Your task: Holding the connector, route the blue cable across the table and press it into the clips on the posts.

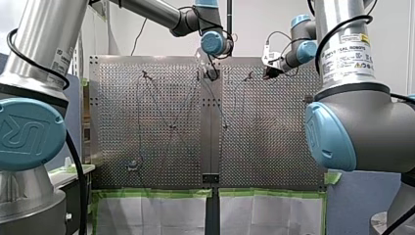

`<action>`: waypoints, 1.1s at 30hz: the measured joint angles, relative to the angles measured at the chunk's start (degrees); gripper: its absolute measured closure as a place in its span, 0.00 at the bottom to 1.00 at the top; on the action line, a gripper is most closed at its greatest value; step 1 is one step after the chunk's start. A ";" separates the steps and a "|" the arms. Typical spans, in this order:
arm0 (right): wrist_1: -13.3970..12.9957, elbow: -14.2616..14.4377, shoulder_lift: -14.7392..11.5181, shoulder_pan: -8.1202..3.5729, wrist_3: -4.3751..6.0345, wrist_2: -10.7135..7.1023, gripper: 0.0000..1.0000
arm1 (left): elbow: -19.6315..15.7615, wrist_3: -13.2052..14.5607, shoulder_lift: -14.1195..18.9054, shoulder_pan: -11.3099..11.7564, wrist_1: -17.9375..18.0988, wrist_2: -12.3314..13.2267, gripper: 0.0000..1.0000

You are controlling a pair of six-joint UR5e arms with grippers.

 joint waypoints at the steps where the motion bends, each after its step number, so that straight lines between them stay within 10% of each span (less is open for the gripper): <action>1: -0.02 -0.01 0.00 0.00 0.00 0.00 1.00 | -0.69 -0.30 0.70 0.06 0.72 0.00 0.00; 9: -0.08 -0.01 0.01 -0.01 -0.08 0.01 1.00 | -4.85 -2.29 4.45 -0.52 4.86 0.42 0.00; 33: 0.00 -0.01 0.00 0.13 -0.18 0.03 1.00 | -16.82 -5.41 1.23 -0.72 16.84 -0.88 0.00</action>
